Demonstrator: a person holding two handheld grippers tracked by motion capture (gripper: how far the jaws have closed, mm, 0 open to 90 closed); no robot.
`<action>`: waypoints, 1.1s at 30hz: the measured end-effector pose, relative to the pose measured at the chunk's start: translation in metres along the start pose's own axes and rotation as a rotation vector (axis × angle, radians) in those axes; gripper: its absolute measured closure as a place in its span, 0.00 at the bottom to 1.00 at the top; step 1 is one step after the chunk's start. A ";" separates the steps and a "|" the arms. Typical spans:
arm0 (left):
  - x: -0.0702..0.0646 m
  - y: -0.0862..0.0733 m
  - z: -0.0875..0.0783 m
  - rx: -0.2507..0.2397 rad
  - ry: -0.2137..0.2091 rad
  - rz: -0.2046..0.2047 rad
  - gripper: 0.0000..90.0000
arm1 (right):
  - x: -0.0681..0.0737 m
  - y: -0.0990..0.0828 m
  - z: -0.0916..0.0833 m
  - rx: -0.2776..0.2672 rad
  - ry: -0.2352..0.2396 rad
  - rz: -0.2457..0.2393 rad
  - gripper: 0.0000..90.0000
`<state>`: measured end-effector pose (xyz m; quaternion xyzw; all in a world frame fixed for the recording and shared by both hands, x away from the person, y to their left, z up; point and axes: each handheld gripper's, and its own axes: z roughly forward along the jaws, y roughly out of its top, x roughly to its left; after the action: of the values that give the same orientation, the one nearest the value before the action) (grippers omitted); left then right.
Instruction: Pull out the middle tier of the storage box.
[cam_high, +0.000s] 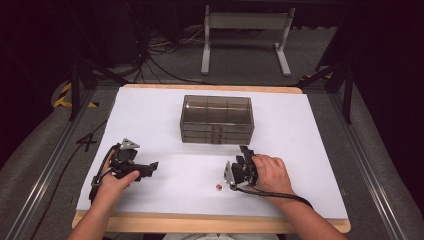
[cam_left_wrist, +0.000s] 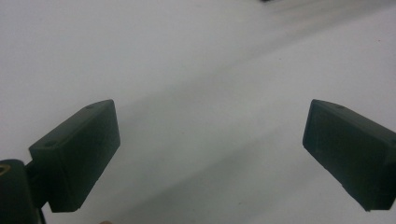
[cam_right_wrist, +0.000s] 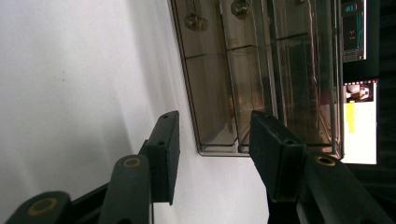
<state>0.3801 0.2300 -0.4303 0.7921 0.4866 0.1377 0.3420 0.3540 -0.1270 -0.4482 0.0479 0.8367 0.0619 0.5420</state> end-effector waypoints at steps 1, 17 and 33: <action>0.000 0.000 0.000 0.000 0.000 0.000 0.05 | 0.000 0.001 0.000 0.006 -0.001 0.002 0.60; 0.001 -0.001 -0.001 0.003 0.001 0.007 0.05 | -0.003 0.019 0.005 0.027 -0.034 -0.059 0.62; 0.000 -0.002 -0.001 0.003 0.001 0.003 0.05 | -0.005 0.037 0.014 0.033 -0.086 -0.120 0.67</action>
<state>0.3781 0.2313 -0.4305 0.7932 0.4857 0.1378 0.3405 0.3688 -0.0908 -0.4437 0.0094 0.8151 0.0133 0.5791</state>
